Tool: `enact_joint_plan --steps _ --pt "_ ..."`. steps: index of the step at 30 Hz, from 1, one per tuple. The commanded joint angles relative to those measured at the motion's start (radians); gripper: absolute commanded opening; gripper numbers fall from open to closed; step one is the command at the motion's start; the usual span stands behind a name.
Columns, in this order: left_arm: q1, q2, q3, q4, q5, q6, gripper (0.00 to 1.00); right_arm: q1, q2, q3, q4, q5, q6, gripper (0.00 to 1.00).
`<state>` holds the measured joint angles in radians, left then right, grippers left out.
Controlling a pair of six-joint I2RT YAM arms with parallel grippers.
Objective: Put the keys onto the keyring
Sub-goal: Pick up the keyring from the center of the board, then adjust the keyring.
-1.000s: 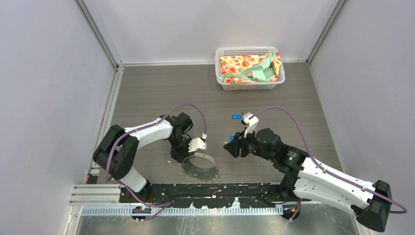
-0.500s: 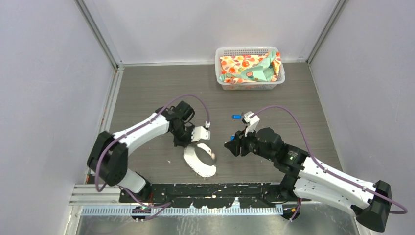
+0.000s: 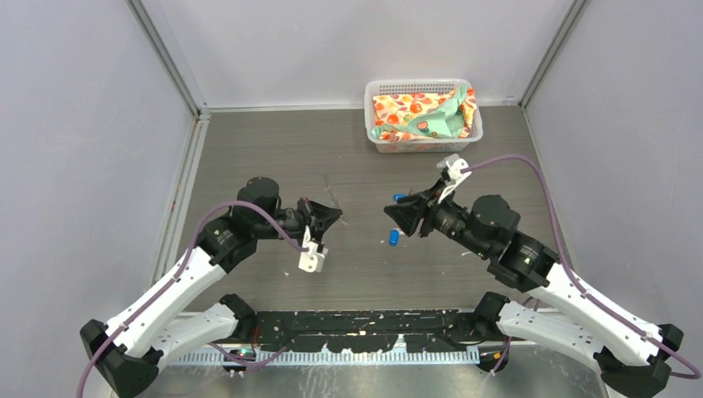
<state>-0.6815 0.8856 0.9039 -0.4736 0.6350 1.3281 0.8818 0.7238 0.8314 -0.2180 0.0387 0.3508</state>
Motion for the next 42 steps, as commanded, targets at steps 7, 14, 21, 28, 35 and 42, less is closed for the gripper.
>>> enact_joint_plan --steps 7,14,21,28,35,42 --pt "-0.008 -0.003 0.115 0.316 0.201 -0.272 0.00 -0.003 -0.021 0.108 0.029 -0.210 -0.054 0.51" --pt "-0.008 0.053 0.286 0.219 0.216 -0.839 0.00 -0.003 -0.049 0.087 0.102 -0.306 -0.077 0.54" --pt "-0.007 0.056 0.298 0.274 0.309 -1.069 0.00 -0.004 -0.077 0.088 0.164 -0.296 -0.122 0.56" --pt "-0.007 0.078 0.298 0.343 0.331 -1.178 0.00 -0.004 -0.013 0.144 0.191 -0.383 -0.122 0.58" --pt "-0.008 0.067 0.272 0.406 0.379 -1.164 0.00 -0.003 -0.001 0.152 0.214 -0.435 -0.153 0.58" --pt "-0.007 0.029 0.229 0.416 0.532 -0.934 0.00 -0.003 -0.032 0.116 0.271 -0.457 -0.226 0.58"
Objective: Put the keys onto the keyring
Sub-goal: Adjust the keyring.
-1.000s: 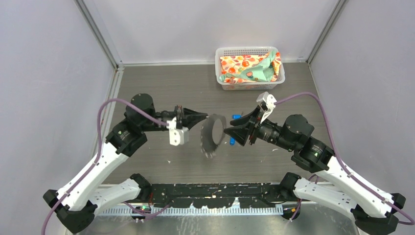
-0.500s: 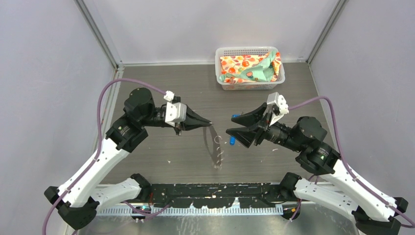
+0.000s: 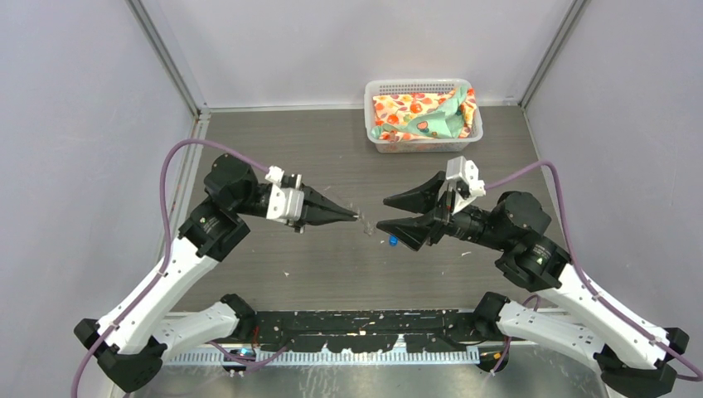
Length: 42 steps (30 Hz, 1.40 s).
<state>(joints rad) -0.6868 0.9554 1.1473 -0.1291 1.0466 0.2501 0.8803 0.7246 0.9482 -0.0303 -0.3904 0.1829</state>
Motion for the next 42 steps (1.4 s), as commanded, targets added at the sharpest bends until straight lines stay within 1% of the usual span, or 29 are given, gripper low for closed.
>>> enact_joint_plan --steps 1,4,8,11,14,18,21,26,31,42 --pt "-0.003 -0.044 -0.016 0.063 0.136 0.166 0.00 -0.002 -0.036 -0.004 0.083 -0.027 -0.065 0.58" --pt "-0.003 -0.049 -0.020 0.054 0.169 0.235 0.00 -0.001 -0.043 -0.009 0.078 -0.027 -0.077 0.58" --pt "-0.003 -0.040 -0.009 0.054 0.173 0.219 0.00 -0.001 -0.042 -0.008 0.082 -0.038 -0.079 0.58" --pt "-0.004 -0.025 0.001 0.071 0.141 0.136 0.00 -0.002 -0.029 -0.005 0.087 -0.052 -0.071 0.58" --pt "-0.004 0.000 0.007 0.152 0.090 -0.058 0.00 -0.001 -0.004 -0.001 0.104 -0.072 -0.051 0.58" --pt "-0.004 0.028 0.008 0.212 0.063 -0.221 0.00 -0.001 0.036 0.017 0.119 -0.094 -0.027 0.57" --pt "-0.004 0.042 0.010 0.217 0.054 -0.284 0.00 -0.002 0.059 0.029 0.116 -0.088 -0.021 0.57" --pt "-0.002 0.048 0.011 0.221 0.020 -0.357 0.00 -0.002 0.057 0.025 0.108 -0.025 -0.043 0.56" --pt "-0.002 0.052 0.006 0.246 0.021 -0.421 0.00 -0.002 0.036 0.011 0.134 -0.006 -0.031 0.54" --pt "-0.002 0.066 0.009 0.287 0.040 -0.469 0.00 -0.002 0.084 0.063 0.110 -0.125 0.043 0.52"
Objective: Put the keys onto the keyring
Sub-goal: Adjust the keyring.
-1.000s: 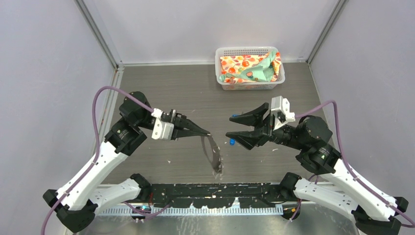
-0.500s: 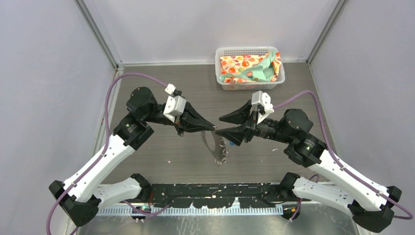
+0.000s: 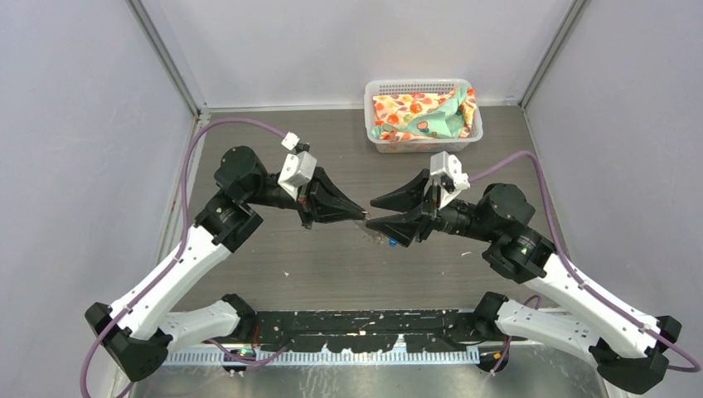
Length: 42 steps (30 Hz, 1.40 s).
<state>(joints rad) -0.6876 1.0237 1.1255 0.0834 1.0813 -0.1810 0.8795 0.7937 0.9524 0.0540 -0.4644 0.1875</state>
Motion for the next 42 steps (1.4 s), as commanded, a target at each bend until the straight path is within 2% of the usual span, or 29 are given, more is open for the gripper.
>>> enact_joint_plan --steps 1,3,5,11,12,20,23,24,26,28,31,34,38,42 --pt "-0.001 -0.002 0.031 0.075 0.007 -0.038 0.00 -0.001 0.021 0.062 0.028 -0.058 0.048 0.52" --pt "-0.001 -0.003 0.031 0.074 0.009 -0.038 0.00 -0.001 0.030 0.070 0.029 -0.069 0.060 0.48" --pt "-0.001 -0.005 0.031 0.075 0.012 -0.038 0.00 -0.003 0.036 0.079 0.025 -0.079 0.064 0.40" --pt "0.000 -0.010 0.028 0.078 0.018 -0.037 0.00 -0.006 0.029 0.082 0.003 -0.087 0.064 0.04" --pt "0.000 -0.011 0.028 0.078 0.021 -0.038 0.00 -0.006 0.026 0.082 -0.003 -0.090 0.064 0.01" --pt "0.001 -0.007 0.029 0.077 0.032 -0.031 0.00 -0.010 0.027 0.109 -0.068 -0.114 0.073 0.01" --pt "0.001 -0.005 0.036 0.003 0.004 0.025 0.00 -0.011 0.042 0.148 -0.144 -0.091 0.063 0.01" --pt "0.001 -0.003 0.044 -0.041 -0.019 0.061 0.05 -0.011 0.051 0.169 -0.186 -0.080 0.049 0.01" --pt "0.001 0.000 0.062 -0.161 -0.053 0.141 0.24 -0.010 0.071 0.219 -0.285 -0.065 0.014 0.01" --pt "0.002 0.005 0.089 -0.276 -0.074 0.235 0.33 -0.011 0.091 0.265 -0.381 -0.060 -0.025 0.01" --pt "0.002 0.016 0.122 -0.413 -0.076 0.324 0.39 -0.011 0.122 0.327 -0.496 -0.062 -0.068 0.01" --pt "0.002 0.032 0.144 -0.485 -0.045 0.368 0.40 -0.010 0.154 0.380 -0.581 -0.073 -0.094 0.01" --pt "0.002 0.060 0.168 -0.506 -0.013 0.378 0.30 -0.010 0.199 0.441 -0.664 -0.082 -0.123 0.01" --pt "0.001 0.076 0.185 -0.527 0.028 0.370 0.28 -0.011 0.230 0.487 -0.727 -0.070 -0.147 0.01"
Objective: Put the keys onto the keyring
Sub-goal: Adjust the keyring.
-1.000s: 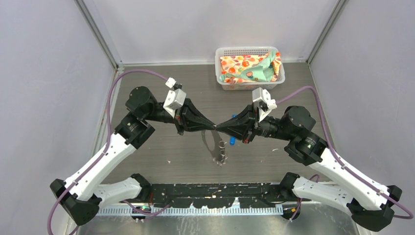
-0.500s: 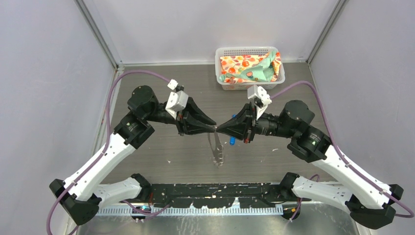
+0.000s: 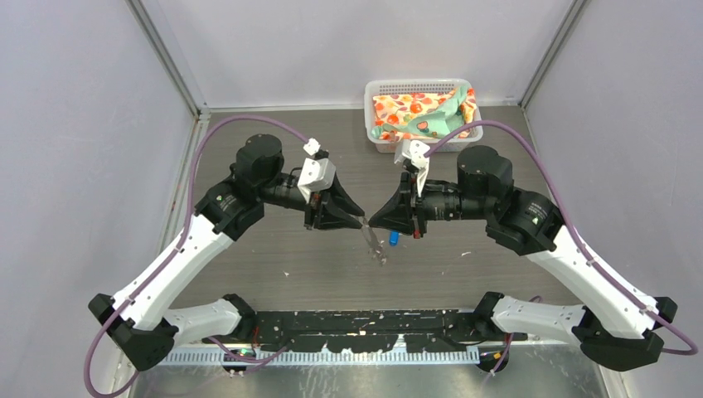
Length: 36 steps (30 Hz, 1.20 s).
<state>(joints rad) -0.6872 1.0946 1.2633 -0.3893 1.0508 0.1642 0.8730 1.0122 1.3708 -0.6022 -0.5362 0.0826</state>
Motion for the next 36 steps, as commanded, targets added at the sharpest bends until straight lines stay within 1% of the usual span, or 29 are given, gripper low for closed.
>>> enact_joint_plan --steps 1,9,17,21,25,32,36 --pt "0.001 0.005 0.048 -0.062 0.064 0.024 0.29 -0.003 0.014 0.072 -0.076 0.002 -0.044 0.01" --pt "0.000 0.016 0.056 -0.110 0.142 0.024 0.27 -0.004 0.050 0.104 -0.110 0.009 -0.071 0.01" --pt "-0.009 0.048 0.055 -0.109 0.134 0.045 0.27 -0.004 0.079 0.118 -0.100 -0.018 -0.073 0.01" --pt "-0.025 0.057 0.066 -0.154 0.067 0.110 0.28 -0.004 0.086 0.123 -0.105 -0.025 -0.077 0.01" --pt "-0.025 0.052 0.080 -0.224 -0.010 0.178 0.25 -0.003 0.085 0.122 -0.114 -0.023 -0.077 0.01" --pt "-0.025 0.039 0.133 -0.405 -0.013 0.310 0.18 -0.003 0.086 0.119 -0.120 -0.024 -0.076 0.01" --pt "-0.025 0.040 0.151 -0.397 -0.064 0.317 0.18 -0.004 0.090 0.120 -0.119 -0.035 -0.077 0.01"
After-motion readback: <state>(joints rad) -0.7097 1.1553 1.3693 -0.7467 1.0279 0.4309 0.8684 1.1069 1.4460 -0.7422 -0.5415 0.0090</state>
